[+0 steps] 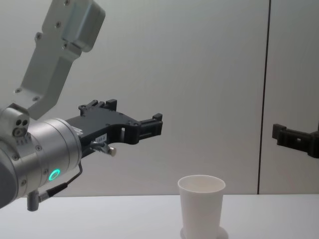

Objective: Place the pen into the pen holder.

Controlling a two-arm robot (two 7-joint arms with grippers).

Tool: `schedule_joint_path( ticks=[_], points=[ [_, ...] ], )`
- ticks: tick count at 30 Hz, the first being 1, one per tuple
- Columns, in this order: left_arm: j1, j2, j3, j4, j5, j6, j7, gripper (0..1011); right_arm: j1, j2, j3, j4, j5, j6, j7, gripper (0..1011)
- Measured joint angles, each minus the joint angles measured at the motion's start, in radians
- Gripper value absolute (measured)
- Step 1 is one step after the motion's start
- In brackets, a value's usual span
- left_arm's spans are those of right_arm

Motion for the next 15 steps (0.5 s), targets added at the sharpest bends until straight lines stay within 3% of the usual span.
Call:
schedule_joint_path(
  ticks=[15],
  points=[
    [0.000, 0.000, 0.000, 0.000, 0.000, 0.000, 0.000, 1003, -0.006, -0.001, 0.000, -0.011, -0.003, 0.000, -0.008, 1002]
  ],
)
